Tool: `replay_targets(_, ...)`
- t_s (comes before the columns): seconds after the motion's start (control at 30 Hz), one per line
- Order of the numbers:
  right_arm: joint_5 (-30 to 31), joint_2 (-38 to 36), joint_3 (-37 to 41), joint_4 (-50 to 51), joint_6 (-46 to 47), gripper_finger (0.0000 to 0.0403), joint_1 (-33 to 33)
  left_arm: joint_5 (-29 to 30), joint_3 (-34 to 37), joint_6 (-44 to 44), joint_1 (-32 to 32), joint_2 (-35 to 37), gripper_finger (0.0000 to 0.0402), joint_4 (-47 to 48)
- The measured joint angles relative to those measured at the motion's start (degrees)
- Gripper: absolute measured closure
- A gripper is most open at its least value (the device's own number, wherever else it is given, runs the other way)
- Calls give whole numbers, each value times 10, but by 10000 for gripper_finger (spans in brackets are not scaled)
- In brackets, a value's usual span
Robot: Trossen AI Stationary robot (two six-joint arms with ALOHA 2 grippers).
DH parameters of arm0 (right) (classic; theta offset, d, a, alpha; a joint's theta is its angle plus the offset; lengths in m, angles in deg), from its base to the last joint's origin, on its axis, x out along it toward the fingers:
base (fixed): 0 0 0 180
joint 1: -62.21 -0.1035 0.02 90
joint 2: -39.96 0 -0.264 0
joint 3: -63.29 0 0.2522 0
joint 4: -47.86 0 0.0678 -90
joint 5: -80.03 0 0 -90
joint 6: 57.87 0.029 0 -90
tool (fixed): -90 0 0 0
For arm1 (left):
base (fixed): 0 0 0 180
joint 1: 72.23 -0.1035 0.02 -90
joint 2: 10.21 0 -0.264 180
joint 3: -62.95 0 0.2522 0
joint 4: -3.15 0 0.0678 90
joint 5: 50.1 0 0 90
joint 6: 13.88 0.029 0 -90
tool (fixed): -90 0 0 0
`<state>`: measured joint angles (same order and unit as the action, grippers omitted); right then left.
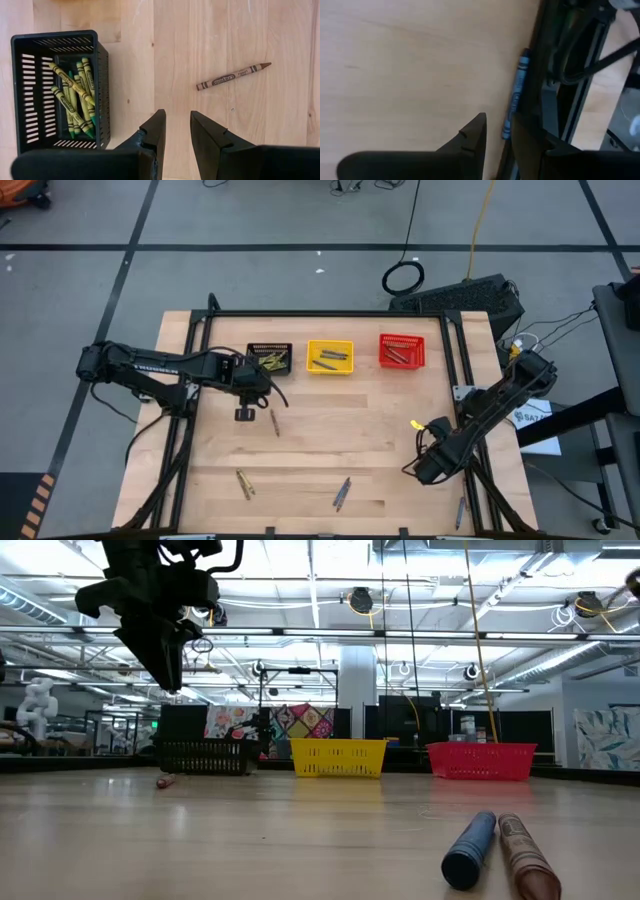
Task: Sort crayons
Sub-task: Put the blue crayon into the yellow bin
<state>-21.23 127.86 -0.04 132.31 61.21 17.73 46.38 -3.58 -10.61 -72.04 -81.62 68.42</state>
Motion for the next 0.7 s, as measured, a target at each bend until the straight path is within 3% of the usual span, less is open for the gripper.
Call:
replay_targets(0.27,-9,0,40,-57,20,328,-7,0,0,0,0,0,317,0)
replay_targets(0.7,-40,0,71,-59,39,328,-7,0,0,0,0,0,317,0)
